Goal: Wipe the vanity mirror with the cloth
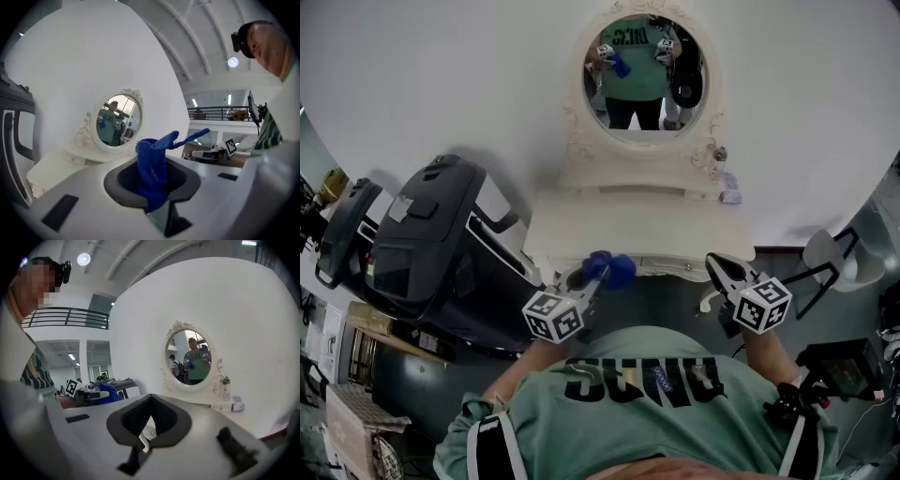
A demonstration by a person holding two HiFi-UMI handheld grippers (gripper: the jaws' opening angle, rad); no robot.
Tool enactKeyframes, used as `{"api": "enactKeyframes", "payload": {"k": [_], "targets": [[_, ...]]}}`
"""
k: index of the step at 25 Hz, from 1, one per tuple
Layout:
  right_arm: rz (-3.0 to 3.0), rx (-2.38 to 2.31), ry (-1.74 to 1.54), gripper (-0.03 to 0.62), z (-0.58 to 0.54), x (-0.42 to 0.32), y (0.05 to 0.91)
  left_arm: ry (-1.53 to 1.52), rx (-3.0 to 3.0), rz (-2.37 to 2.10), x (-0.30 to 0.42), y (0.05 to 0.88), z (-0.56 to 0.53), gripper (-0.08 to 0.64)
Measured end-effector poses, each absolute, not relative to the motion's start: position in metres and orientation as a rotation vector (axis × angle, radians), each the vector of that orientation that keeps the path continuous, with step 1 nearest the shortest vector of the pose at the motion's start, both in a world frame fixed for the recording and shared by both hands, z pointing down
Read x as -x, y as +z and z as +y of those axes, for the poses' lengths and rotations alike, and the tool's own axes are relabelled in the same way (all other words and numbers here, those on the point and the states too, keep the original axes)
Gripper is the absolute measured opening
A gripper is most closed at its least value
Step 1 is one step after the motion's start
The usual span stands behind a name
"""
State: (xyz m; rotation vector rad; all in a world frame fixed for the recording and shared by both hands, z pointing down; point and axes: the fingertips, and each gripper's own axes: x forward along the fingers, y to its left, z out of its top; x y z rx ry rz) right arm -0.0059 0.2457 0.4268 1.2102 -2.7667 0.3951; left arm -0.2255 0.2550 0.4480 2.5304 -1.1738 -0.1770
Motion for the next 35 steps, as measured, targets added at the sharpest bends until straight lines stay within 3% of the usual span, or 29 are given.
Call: {"api": "enactKeyframes", "payload": {"k": [13, 27, 35], "targets": [[-2.804, -1.226, 0.506, 0.008, 0.230, -0.025, 0.430, -0.145, -2.536, -1.149, 0.192, 0.453, 0.238, 0.086], [-2.830, -1.144, 0.494, 0.008, 0.195, -0.116, 0.438, -0.118, -2.546, -1.104, 0.080, 0.462, 0.198, 0.086], [-2.815, -1.065, 0.506, 0.008, 0.134, -0.078, 0.457, -0.122, -2.524, -1.134, 0.115, 0.478, 0.140, 0.086]]}}
